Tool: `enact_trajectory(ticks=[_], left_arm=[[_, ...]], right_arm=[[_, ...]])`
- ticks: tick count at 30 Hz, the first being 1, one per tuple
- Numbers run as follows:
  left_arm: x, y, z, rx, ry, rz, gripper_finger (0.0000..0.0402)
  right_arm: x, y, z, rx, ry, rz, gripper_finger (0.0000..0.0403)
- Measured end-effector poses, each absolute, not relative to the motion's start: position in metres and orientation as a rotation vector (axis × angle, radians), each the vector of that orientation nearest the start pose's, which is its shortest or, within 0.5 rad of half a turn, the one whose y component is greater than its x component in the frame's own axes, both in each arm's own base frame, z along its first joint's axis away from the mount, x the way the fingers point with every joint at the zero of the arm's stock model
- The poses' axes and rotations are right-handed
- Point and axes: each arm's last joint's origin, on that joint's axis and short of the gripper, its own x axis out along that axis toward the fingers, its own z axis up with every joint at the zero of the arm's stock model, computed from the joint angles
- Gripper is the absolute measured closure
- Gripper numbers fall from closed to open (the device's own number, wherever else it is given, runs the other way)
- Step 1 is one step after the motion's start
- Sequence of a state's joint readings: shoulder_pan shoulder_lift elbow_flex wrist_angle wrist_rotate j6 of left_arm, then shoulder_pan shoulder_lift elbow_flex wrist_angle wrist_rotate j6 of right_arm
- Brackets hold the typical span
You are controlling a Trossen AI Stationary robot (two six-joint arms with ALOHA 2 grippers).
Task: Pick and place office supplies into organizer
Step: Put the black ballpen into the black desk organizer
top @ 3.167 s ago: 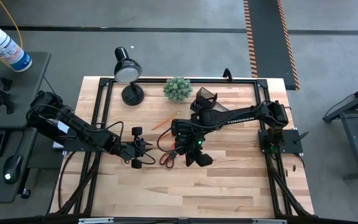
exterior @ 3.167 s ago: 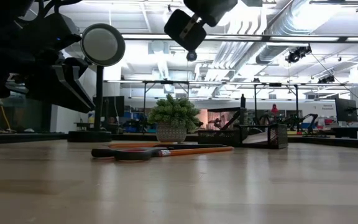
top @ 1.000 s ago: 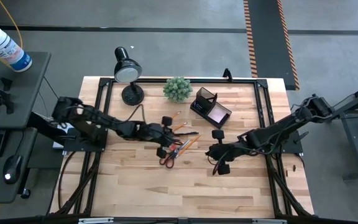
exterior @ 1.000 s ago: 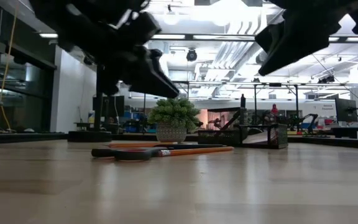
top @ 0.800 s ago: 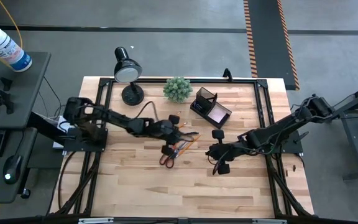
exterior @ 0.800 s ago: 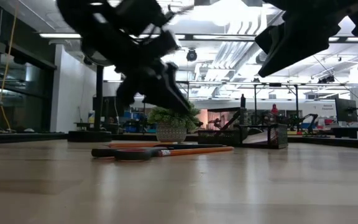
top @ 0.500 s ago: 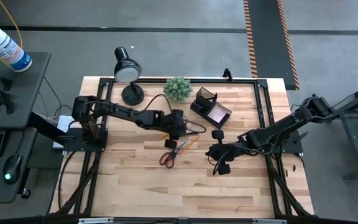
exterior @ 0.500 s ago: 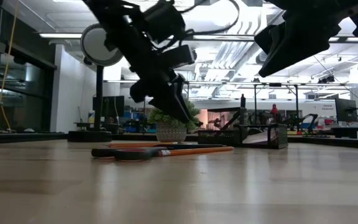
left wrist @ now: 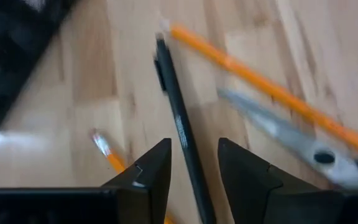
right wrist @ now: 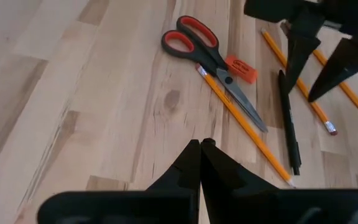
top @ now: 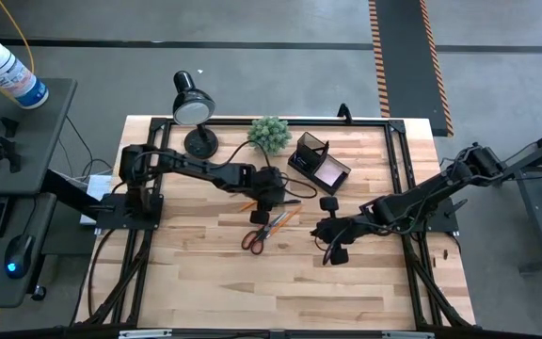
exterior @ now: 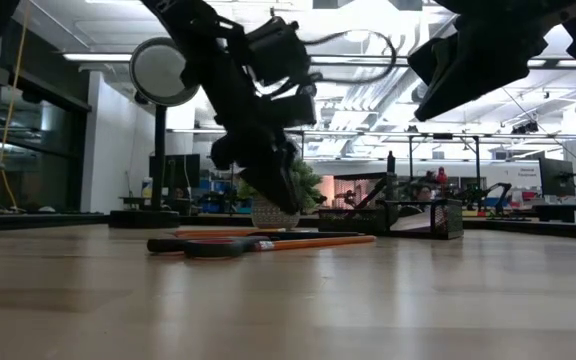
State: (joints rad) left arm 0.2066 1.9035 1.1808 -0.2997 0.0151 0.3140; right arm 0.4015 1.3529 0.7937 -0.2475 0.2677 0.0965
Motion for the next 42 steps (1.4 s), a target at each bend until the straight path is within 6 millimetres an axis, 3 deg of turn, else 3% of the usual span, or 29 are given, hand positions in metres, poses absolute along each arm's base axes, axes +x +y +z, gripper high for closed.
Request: enact_trajectory(ticks=[8, 22, 42], left_arm=[[0.37, 0.089, 0.148, 0.086, 1.05, 0.091, 0.0278], [0.375, 0.089, 0.124, 0.04, 1.087, 0.064, 0.0273], [0.378, 0.09, 0.123, 0.051, 1.056, 0.071, 0.0272]], right_arm=[[0.25, 0.1, 0.213, -0.172, 0.763, 0.113, 0.0402], [0.251, 0.1, 0.214, -0.174, 0.749, 0.112, 0.0402], [0.252, 0.1, 0.215, -0.166, 0.742, 0.11, 0.0402]])
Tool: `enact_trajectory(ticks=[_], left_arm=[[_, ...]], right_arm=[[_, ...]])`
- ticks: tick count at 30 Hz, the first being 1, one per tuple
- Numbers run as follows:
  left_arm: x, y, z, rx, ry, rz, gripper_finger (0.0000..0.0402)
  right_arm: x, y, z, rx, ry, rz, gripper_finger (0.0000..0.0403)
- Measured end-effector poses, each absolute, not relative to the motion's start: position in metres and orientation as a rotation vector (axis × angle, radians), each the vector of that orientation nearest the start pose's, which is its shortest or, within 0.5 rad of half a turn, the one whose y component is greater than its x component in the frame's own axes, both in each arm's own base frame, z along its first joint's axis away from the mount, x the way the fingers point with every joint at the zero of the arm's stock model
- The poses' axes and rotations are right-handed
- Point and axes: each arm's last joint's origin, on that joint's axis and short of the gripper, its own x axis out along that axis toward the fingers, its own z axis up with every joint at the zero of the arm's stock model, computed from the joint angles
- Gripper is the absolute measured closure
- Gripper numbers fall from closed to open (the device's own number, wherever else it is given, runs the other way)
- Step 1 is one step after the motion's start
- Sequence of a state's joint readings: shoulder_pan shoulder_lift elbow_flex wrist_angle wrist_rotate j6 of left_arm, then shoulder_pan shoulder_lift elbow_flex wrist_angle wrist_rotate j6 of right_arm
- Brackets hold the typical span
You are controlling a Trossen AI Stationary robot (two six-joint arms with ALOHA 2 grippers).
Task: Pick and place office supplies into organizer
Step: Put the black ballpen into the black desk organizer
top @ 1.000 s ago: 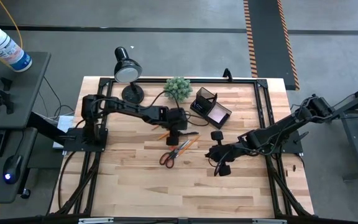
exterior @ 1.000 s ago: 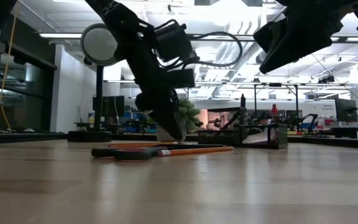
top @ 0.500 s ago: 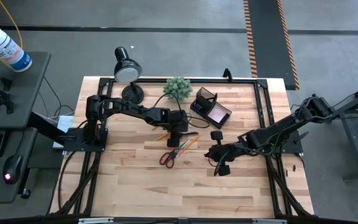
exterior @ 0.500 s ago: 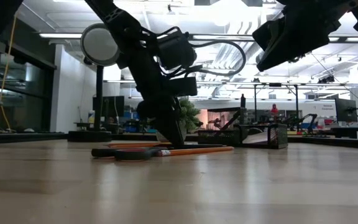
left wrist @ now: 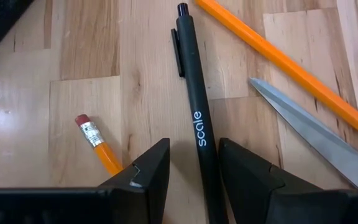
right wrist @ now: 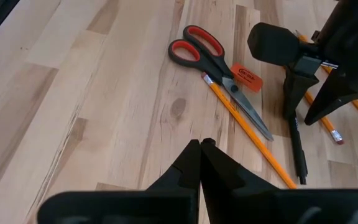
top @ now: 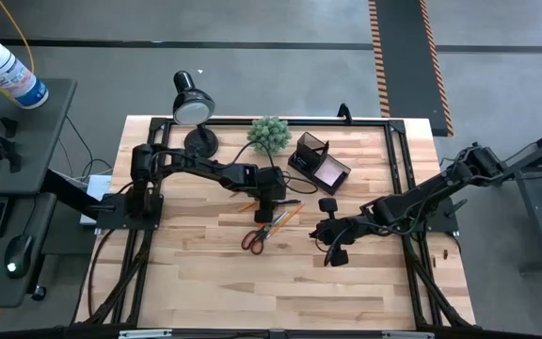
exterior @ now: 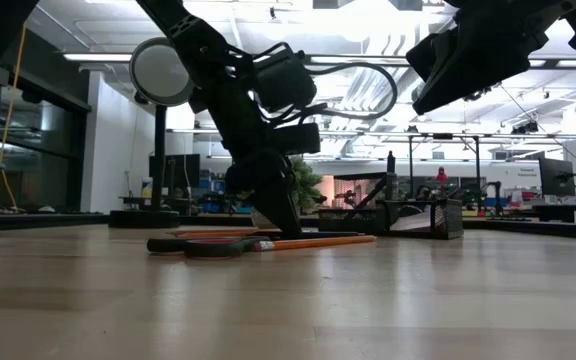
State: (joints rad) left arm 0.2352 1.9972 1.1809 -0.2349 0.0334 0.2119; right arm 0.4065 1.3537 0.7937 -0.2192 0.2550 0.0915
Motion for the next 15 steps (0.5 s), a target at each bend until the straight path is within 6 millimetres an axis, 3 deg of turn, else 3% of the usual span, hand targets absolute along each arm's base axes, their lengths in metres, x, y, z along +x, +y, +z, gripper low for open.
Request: enact_trajectory(ticks=[15], left_arm=[[0.3804, 0.082, 0.1227, 0.083, 1.053, 0.05, 0.0273]], right_arm=[[0.2516, 0.1004, 0.2148, -0.147, 0.743, 0.102, 0.0402]])
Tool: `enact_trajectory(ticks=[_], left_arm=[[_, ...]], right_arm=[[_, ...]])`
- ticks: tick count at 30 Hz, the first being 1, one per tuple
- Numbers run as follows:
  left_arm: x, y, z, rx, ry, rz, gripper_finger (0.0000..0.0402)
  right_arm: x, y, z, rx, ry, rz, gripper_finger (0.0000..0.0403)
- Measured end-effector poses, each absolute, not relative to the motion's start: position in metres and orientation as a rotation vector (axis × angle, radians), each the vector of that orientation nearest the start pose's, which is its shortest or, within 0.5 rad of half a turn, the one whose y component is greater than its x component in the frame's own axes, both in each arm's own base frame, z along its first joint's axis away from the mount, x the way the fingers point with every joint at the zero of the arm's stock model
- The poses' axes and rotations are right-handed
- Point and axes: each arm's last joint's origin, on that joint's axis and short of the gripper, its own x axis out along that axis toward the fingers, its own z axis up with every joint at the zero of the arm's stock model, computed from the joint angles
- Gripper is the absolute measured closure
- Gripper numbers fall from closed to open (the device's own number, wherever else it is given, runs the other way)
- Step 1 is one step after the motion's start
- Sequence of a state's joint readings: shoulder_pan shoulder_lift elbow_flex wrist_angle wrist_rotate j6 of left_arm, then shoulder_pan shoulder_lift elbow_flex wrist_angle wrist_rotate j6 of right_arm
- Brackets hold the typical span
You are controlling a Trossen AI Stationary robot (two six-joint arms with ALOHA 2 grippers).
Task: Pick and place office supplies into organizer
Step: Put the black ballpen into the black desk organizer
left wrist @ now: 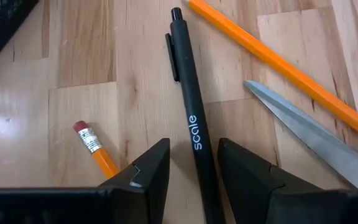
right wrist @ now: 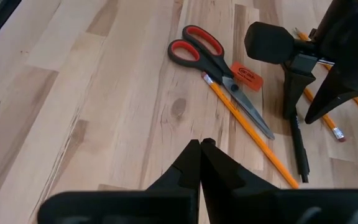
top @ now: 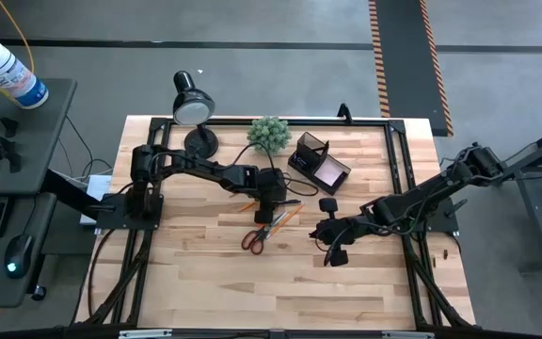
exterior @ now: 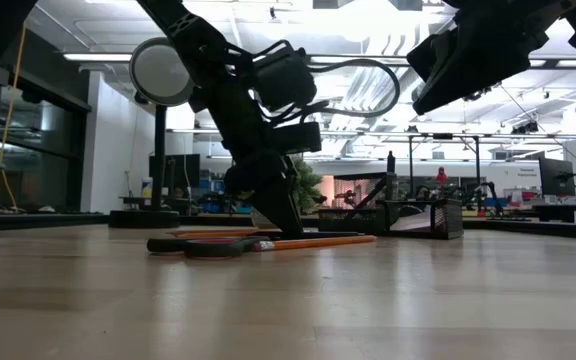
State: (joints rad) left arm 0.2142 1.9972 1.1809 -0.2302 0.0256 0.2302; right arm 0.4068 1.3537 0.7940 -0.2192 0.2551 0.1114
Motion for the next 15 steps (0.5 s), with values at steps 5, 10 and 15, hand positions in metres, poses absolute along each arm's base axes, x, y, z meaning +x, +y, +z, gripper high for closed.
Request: enact_trajectory(ticks=[5, 10, 15], left_arm=[[0.3803, 0.0821, 0.1227, 0.082, 1.053, 0.048, 0.0273], [0.3802, 0.082, 0.1226, 0.089, 1.055, 0.045, 0.0282], [0.3799, 0.0816, 0.1224, 0.087, 1.058, 0.041, 0.0319]], right_arm=[[0.2515, 0.1004, 0.2148, -0.144, 0.743, 0.101, 0.0402], [0.2515, 0.1004, 0.2148, -0.132, 0.744, 0.097, 0.0402], [0.251, 0.101, 0.2143, -0.103, 0.756, 0.113, 0.0402]])
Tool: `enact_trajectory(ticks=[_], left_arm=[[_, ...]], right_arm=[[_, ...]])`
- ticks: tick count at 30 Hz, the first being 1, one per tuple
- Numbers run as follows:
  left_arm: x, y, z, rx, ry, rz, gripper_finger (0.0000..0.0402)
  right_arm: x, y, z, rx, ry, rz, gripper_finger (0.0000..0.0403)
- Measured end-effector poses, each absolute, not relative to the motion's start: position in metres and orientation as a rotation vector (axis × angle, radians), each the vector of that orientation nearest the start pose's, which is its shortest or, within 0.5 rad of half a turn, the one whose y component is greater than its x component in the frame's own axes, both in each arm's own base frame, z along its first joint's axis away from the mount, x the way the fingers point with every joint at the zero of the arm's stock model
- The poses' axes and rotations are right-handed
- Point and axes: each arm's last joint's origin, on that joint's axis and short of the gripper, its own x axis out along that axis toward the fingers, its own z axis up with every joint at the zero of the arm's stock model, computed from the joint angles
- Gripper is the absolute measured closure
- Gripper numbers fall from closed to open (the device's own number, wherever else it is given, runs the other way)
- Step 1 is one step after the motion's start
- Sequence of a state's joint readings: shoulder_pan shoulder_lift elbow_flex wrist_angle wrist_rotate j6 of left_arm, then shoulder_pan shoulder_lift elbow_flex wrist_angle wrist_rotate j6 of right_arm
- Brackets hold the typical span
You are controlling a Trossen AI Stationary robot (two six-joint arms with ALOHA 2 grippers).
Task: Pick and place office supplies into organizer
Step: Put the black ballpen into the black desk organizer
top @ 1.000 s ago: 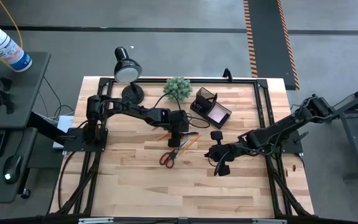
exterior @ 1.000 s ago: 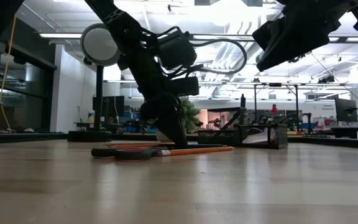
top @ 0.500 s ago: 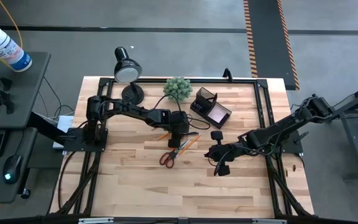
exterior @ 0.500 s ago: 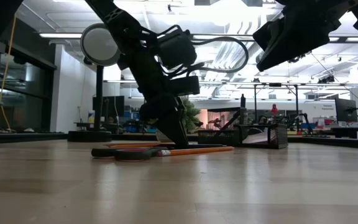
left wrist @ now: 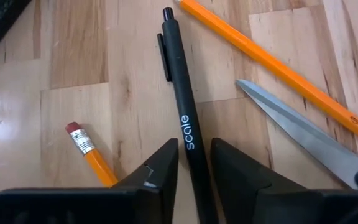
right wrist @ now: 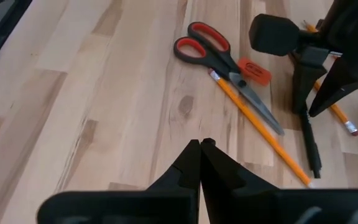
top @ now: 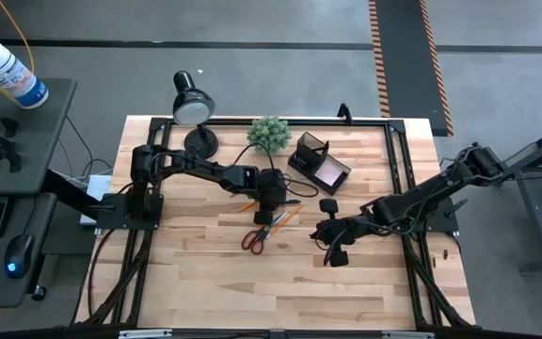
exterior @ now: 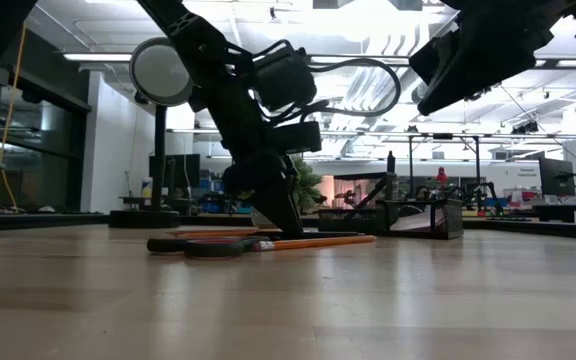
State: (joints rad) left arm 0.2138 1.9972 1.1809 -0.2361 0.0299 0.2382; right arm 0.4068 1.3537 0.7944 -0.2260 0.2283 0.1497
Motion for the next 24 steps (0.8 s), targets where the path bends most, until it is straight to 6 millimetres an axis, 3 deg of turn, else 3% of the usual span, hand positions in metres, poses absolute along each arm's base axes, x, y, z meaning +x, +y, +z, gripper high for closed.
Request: enact_trajectory(ticks=[9, 16, 24], left_arm=[[0.3798, 0.0808, 0.1223, 0.103, 1.059, 0.011, 0.0394], [0.3799, 0.0811, 0.1224, 0.126, 1.059, 0.011, 0.0376], [0.3801, 0.0812, 0.1225, 0.132, 1.057, 0.01, 0.0395]], right_arm=[[0.2494, 0.1008, 0.2128, -0.07, 0.783, 0.112, 0.0402], [0.2493, 0.101, 0.2126, -0.068, 0.785, 0.116, 0.0402], [0.2494, 0.1007, 0.2127, -0.079, 0.783, 0.109, 0.0402]])
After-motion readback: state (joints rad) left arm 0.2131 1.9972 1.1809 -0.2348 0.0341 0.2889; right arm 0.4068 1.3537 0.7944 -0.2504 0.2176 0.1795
